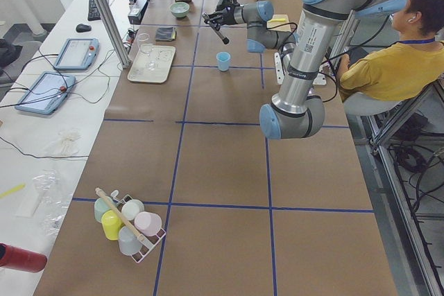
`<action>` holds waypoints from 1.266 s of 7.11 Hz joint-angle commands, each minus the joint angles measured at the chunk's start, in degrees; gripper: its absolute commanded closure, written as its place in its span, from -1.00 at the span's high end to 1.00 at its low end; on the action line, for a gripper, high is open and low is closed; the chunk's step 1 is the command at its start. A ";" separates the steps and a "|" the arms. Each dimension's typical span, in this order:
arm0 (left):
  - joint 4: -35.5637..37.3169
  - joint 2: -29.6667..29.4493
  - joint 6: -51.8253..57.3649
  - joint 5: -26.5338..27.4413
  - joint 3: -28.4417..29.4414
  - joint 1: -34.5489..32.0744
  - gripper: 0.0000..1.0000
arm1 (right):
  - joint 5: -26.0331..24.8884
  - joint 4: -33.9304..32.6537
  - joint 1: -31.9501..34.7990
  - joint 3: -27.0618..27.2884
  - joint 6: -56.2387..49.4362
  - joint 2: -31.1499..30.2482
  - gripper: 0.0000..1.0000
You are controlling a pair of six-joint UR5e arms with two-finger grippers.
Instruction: Squeeze lemon into cup
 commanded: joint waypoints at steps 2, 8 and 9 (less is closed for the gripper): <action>-11.05 0.11 7.41 16.68 4.80 5.02 -1.00 | 0.07 -0.04 0.20 -0.10 0.00 -0.06 1.00; -11.05 -3.04 7.51 26.86 13.49 12.51 -1.00 | 0.16 0.13 0.20 0.42 0.27 -1.11 1.00; -11.05 -3.49 7.59 26.86 13.68 12.51 -1.00 | 0.16 0.13 0.20 0.34 0.27 -1.11 1.00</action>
